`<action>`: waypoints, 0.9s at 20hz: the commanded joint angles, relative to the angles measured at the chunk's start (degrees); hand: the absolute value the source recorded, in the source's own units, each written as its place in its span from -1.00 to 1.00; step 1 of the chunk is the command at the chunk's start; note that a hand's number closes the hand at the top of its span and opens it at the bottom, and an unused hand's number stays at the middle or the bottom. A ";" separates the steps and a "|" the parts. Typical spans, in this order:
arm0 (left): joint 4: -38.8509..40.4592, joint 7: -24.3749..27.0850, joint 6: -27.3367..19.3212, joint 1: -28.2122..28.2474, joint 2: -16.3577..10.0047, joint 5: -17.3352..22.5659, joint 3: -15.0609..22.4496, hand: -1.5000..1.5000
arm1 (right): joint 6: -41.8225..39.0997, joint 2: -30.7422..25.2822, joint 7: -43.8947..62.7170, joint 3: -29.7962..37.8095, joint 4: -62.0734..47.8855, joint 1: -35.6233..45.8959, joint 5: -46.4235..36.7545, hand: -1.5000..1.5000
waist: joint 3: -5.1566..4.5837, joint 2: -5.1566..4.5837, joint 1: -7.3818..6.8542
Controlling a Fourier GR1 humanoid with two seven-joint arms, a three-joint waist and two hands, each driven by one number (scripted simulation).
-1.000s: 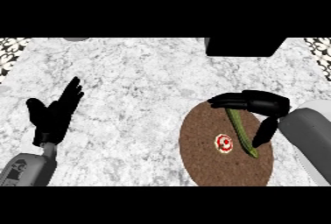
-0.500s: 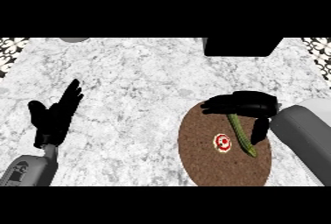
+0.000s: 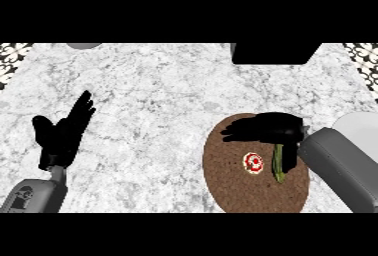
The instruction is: Pick the cupcake from the placemat and place it in the plate
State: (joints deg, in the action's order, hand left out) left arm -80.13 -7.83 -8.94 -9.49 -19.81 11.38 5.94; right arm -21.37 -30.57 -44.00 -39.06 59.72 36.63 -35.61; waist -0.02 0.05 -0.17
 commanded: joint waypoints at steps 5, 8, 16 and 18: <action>3.46 -0.04 1.43 -3.01 1.80 -2.12 -2.37 0.00 | -0.98 6.98 2.95 1.87 0.11 -2.26 -7.08 -1.00 | 0.01 -0.06 0.19; -0.08 0.38 3.32 0.43 1.55 -2.15 -2.77 0.00 | 0.76 6.69 -3.78 3.89 -7.99 1.01 -10.83 -1.00 | 0.03 -0.11 -0.35; 1.38 -0.38 4.40 -0.83 1.24 -1.48 -5.37 0.00 | -0.64 6.68 -3.61 -3.07 2.37 -5.60 -15.58 1.00 | -0.01 0.11 0.52; 1.34 0.12 2.67 -0.45 3.55 -4.13 -3.15 0.00 | 1.87 5.79 -8.45 -1.26 -2.11 -3.13 -16.17 1.00 | 0.02 -0.11 0.01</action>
State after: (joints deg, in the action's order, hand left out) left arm -79.74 -8.70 -5.59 -9.75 -17.67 8.73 2.35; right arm -19.27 -24.50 -46.41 -39.76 58.41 34.96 -50.48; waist -0.63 0.59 -0.25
